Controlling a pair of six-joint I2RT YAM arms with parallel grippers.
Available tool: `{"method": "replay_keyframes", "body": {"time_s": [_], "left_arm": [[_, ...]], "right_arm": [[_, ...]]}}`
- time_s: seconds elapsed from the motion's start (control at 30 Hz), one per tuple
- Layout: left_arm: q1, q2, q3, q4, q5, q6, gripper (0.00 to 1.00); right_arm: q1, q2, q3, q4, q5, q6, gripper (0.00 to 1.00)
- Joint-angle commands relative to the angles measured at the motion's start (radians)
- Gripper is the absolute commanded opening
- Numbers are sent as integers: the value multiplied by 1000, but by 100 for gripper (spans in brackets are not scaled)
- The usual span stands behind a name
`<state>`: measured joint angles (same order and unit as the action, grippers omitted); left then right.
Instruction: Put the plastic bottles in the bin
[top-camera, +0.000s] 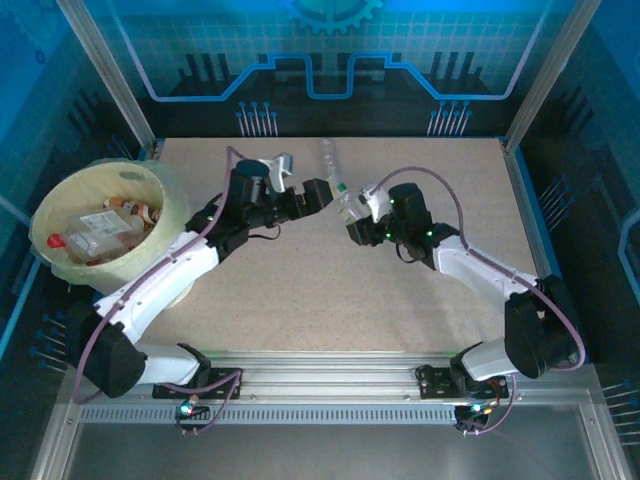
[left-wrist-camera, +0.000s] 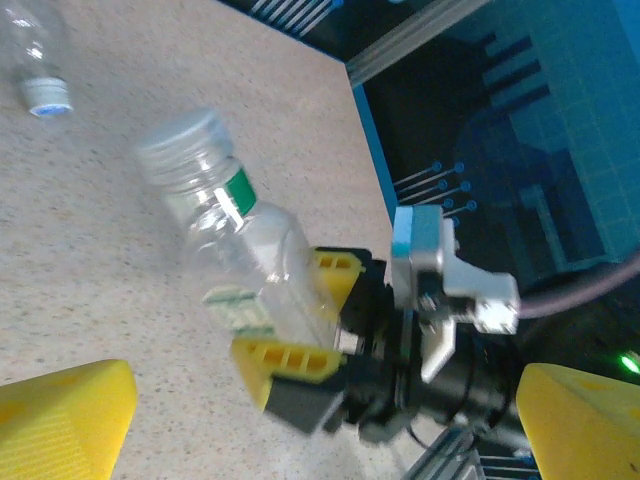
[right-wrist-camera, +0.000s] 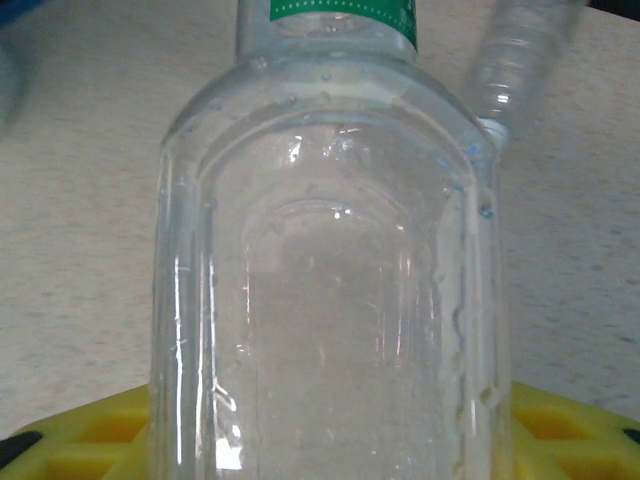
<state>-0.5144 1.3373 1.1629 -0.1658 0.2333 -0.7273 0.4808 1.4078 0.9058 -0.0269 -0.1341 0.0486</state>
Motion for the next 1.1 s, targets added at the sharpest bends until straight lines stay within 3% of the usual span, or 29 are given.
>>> {"method": "replay_keyframes", "body": {"time_s": [0.0, 0.27, 0.5, 0.73, 0.97, 1.07], "left_arm": [[-23, 34, -13, 144, -27, -35, 99], [-63, 90, -19, 96, -184, -66, 99], [-69, 124, -43, 214, -40, -72, 89], [-71, 122, -33, 208, -5, -31, 65], [-59, 61, 13, 50, -181, 68, 55], [-25, 22, 48, -63, -277, 104, 55]], "right_arm": [[41, -51, -21, 130, -42, 107, 42], [81, -115, -59, 193, -109, 169, 42], [101, -113, -38, 234, -187, 182, 43], [116, -89, 18, 202, -217, 143, 47], [111, -40, 114, 50, -197, 43, 81], [100, -33, 113, 58, -127, 49, 90]]}}
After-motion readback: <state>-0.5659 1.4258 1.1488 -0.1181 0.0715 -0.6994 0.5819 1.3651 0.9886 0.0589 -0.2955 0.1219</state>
